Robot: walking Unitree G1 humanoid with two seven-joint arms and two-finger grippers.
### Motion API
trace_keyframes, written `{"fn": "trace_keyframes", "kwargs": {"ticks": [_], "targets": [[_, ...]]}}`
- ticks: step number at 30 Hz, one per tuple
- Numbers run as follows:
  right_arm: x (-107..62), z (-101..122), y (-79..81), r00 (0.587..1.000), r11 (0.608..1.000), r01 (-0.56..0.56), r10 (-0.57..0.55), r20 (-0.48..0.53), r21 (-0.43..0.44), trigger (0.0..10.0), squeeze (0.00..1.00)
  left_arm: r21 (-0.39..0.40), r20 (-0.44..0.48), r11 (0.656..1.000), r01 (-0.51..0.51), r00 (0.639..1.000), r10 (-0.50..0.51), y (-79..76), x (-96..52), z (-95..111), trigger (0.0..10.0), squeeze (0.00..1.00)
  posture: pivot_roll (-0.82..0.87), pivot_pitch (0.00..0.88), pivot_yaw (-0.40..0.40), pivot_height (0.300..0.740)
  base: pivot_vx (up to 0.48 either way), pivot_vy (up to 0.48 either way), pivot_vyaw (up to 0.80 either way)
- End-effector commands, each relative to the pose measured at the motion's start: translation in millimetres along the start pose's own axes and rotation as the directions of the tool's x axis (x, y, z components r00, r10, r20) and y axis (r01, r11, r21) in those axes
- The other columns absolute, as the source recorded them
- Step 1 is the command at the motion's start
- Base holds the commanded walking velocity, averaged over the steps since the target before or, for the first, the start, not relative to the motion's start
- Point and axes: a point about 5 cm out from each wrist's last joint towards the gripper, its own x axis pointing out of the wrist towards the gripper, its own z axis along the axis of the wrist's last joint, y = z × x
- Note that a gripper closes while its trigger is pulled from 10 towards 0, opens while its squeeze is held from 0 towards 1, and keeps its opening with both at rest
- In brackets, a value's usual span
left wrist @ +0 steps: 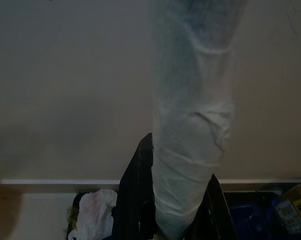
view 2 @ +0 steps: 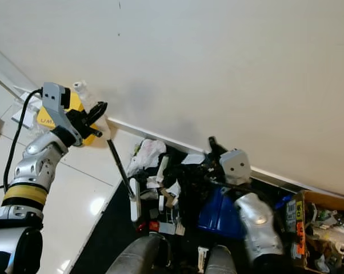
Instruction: Sweep floor
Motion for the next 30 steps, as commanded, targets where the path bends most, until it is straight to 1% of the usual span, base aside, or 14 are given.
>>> {"fn": "trace_keyframes", "kwargs": {"ticks": [1,3,4,8,12,13,15,19,20,21,24,27,29,30], "targets": [[-6.4,-10.6,-2.6,0.999,0.996,0.023,-0.019,-0.051,0.088,10.0,1.00,0.024,-0.003,1.000,-0.013,1.000,0.013,4.9,-4.4,0.6,10.0,0.00,0.12,0.261,0.168,0.740,0.000,0.000,0.00],[-9.9,-18.9,-0.8,0.996,0.984,0.009,0.008,-0.094,0.176,10.0,1.00,0.024,-0.004,1.000,-0.015,1.000,0.015,5.2,-4.9,0.3,10.0,0.00,0.12,0.260,0.167,0.740,0.000,0.000,0.00],[-12.0,-21.6,-1.7,0.994,0.982,0.010,0.011,-0.108,0.191,10.0,0.00,0.024,-0.004,1.000,-0.016,1.000,0.016,5.7,-5.4,0.2,10.0,0.00,0.12,0.260,0.167,0.740,0.000,0.000,0.00],[-18.8,-25.7,-7.6,0.989,0.986,0.014,0.011,-0.144,0.166,10.0,0.00,0.024,-0.005,0.999,-0.021,1.000,0.021,6.2,-6.4,-0.7,10.0,0.00,0.11,0.255,0.158,0.740,0.000,0.000,0.00],[-27.6,-29.4,-32.5,0.969,0.993,0.120,-0.121,-0.216,-0.019,10.0,0.00,0.022,-0.005,0.999,-0.023,1.000,0.024,6.4,-7.3,-1.6,10.0,0.00,0.11,0.253,0.156,0.740,0.000,0.000,0.00],[-27.6,-29.4,-32.5,0.969,0.993,0.120,-0.121,-0.216,-0.019,10.0,0.00,0.022,-0.005,0.999,-0.023,1.000,0.024,6.4,-7.3,-1.6,10.0,0.00,0.11,0.253,0.156,0.740,0.000,0.000,0.00],[-32.5,-27.4,-52.6,0.936,0.962,0.237,-0.264,-0.234,-0.138,10.0,0.00,0.019,-0.007,1.000,-0.024,1.000,0.024,5.9,-7.7,-3.0,10.0,0.00,0.11,0.251,0.156,0.740,0.000,0.000,0.00],[-33.2,-25.5,-56.1,0.931,0.954,0.254,-0.285,-0.229,-0.158,10.0,0.00,0.019,-0.008,1.000,-0.023,1.000,0.023,5.8,-7.8,-3.4,10.0,0.00,0.11,0.251,0.156,0.740,0.000,0.000,0.00],[-34.6,-23.5,-60.6,0.919,0.939,0.280,-0.322,-0.225,-0.200,10.0,0.00,0.018,-0.009,1.000,-0.022,1.000,0.022,5.7,-7.7,-3.6,10.0,0.00,0.11,0.251,0.156,0.740,0.000,0.000,0.00],[-37.7,-17.9,-69.3,0.895,0.899,0.333,-0.397,-0.205,-0.285,10.0,0.00,0.018,-0.010,1.000,-0.021,1.000,0.021,5.6,-7.1,-3.9,10.0,0.00,0.10,0.246,0.158,0.740,0.000,0.000,0.00],[-38.7,-16.1,-71.7,0.887,0.885,0.348,-0.418,-0.196,-0.309,10.0,0.00,0.018,-0.010,1.000,-0.020,1.000,0.020,5.5,-6.8,-4.0,10.0,0.00,0.10,0.246,0.158,0.740,0.000,0.000,0.00],[-46.0,-15.3,-83.2,0.832,0.814,0.420,-0.522,-0.187,-0.402,10.0,0.00,0.016,-0.010,1.000,-0.021,1.000,0.021,5.4,-6.6,-4.5,10.0,0.00,0.10,0.248,0.155,0.740,0.000,0.000,0.00],[-49.2,-14.9,-86.8,0.805,0.779,0.451,-0.566,-0.179,-0.435,10.0,0.00,0.014,-0.010,1.000,-0.021,1.000,0.022,5.1,-6.6,-5.1,10.0,0.00,0.10,0.250,0.153,0.740,0.000,0.000,0.00],[-49.2,-14.9,-86.8,0.805,0.779,0.451,-0.566,-0.179,-0.435,10.0,0.00,0.014,-0.010,1.000,-0.021,1.000,0.022,5.1,-6.6,-5.1,10.0,0.00,0.10,0.250,0.153,0.740,0.000,0.000,0.00]]}}
